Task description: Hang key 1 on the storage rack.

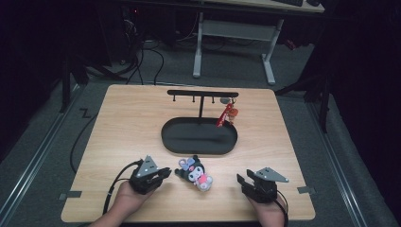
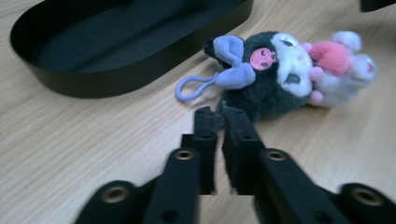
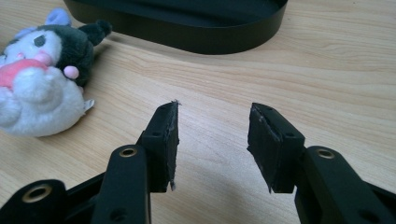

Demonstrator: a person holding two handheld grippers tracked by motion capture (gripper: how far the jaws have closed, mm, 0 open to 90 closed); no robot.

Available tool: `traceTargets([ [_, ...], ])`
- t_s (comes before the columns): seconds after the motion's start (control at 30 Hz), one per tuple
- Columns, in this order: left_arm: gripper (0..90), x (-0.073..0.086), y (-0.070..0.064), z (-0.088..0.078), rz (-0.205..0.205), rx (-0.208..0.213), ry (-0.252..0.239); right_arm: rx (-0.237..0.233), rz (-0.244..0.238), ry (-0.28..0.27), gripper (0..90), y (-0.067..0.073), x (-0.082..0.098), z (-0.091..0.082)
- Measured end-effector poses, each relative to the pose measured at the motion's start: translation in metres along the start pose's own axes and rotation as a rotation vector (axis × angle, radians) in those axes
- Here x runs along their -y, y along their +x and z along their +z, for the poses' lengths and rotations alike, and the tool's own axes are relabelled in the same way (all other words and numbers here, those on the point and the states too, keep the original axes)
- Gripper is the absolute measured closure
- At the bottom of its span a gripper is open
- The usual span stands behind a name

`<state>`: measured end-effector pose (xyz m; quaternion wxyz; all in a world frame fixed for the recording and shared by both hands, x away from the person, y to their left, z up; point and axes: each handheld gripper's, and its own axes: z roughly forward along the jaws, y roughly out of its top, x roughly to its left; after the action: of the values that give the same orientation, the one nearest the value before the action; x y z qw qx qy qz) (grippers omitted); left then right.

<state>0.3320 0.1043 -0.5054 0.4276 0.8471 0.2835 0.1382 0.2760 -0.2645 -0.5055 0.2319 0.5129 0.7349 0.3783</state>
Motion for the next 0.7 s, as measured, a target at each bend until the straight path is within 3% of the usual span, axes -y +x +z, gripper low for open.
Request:
traceTargets([
  [0.13,88.6,-0.008,-0.012,0.029,-0.018,0.003,0.046,-0.015,0.007,-0.011,53.9,0.0,-0.001,-0.002],
  [0.27,88.5,-0.015,-0.025,0.047,-0.023,0.013,0.047,-0.018,0.015,-0.02,54.2,-0.003,-0.001,-0.005],
  [0.47,88.4,-0.039,-0.052,0.071,0.026,0.041,0.055,-0.014,0.04,-0.017,54.2,-0.012,0.002,-0.007],
  [0.57,85.0,-0.043,-0.059,0.074,0.033,0.047,0.053,-0.011,0.058,-0.019,54.3,-0.018,0.003,-0.008],
  [0.63,81.8,-0.041,-0.063,0.067,0.034,0.062,0.035,-0.012,0.074,-0.025,54.4,-0.021,0.004,-0.009],
  [0.7,83.5,-0.036,-0.073,0.057,0.072,0.093,0.024,-0.011,0.081,-0.029,54.6,-0.023,0.004,-0.011],
])
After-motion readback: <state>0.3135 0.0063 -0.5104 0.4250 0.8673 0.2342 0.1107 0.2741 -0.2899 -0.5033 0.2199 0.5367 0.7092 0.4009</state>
